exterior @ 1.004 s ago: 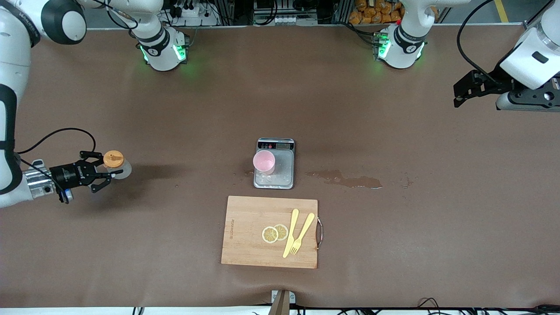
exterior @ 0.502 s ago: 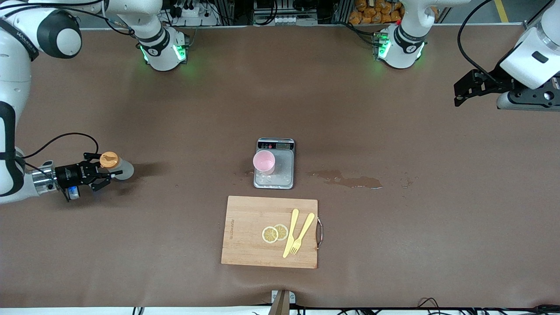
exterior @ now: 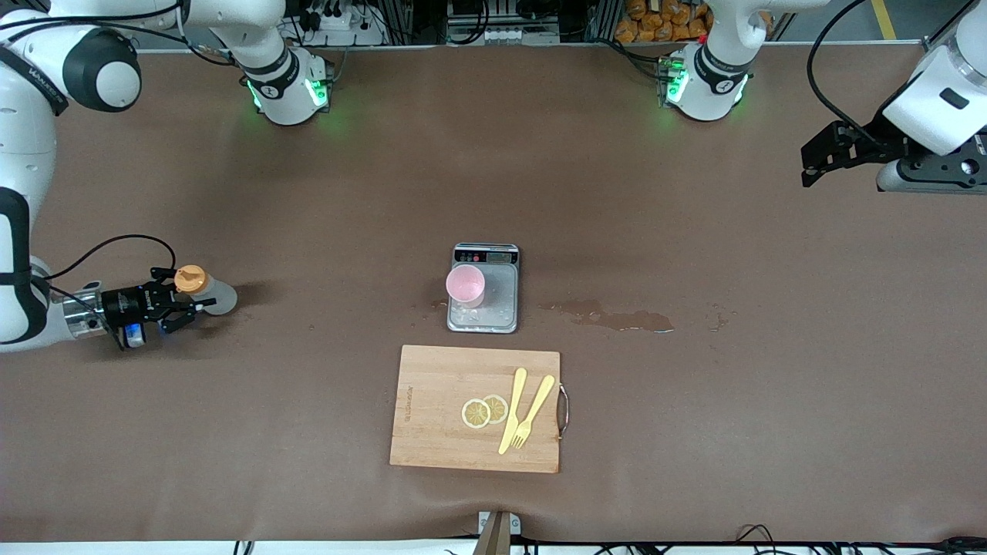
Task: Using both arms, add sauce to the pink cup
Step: 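Lower the white bottle onto the table and open the right gripper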
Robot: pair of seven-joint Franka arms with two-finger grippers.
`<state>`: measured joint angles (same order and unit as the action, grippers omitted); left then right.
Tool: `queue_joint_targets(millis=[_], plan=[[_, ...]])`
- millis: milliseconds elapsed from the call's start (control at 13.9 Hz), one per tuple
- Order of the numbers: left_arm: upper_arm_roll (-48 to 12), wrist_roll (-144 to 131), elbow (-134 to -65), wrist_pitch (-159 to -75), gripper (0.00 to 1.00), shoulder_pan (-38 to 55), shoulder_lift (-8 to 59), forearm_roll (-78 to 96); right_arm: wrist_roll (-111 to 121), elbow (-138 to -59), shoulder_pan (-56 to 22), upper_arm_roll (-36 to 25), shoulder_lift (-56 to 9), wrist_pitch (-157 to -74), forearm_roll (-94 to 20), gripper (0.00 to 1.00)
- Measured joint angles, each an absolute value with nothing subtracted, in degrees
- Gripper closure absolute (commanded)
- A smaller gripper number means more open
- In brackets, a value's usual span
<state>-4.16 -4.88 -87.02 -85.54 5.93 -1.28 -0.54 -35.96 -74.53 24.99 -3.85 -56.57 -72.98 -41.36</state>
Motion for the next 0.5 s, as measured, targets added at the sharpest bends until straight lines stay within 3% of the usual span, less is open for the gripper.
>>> queue_joint_targets(millis=[72, 358, 430, 502], plan=[[-4.16, -4.88, -87.02, -85.48, 0.00, 5.93, -1.28, -0.54, -35.64, -74.53, 25.03, -3.85, -56.85, -72.99, -41.36, 0.50], [-4.16, -4.88, -87.03, -85.42, 0.00, 5.93, -1.22, -0.54, -35.44, -74.50, 25.03, -3.84, -57.28, -72.75, -41.39, 0.32], [-4.16, -4.88, -87.03, -85.42, 0.00, 5.93, -1.19, -0.54, -35.44, -74.46, 25.03, -3.84, -57.27, -72.69, -41.39, 0.09], [-4.15, -4.88, -87.03, -85.42, 0.00, 5.93, -1.18, -0.54, -35.44, -74.39, 25.03, -3.84, -57.27, -72.66, -41.40, 0.00]])
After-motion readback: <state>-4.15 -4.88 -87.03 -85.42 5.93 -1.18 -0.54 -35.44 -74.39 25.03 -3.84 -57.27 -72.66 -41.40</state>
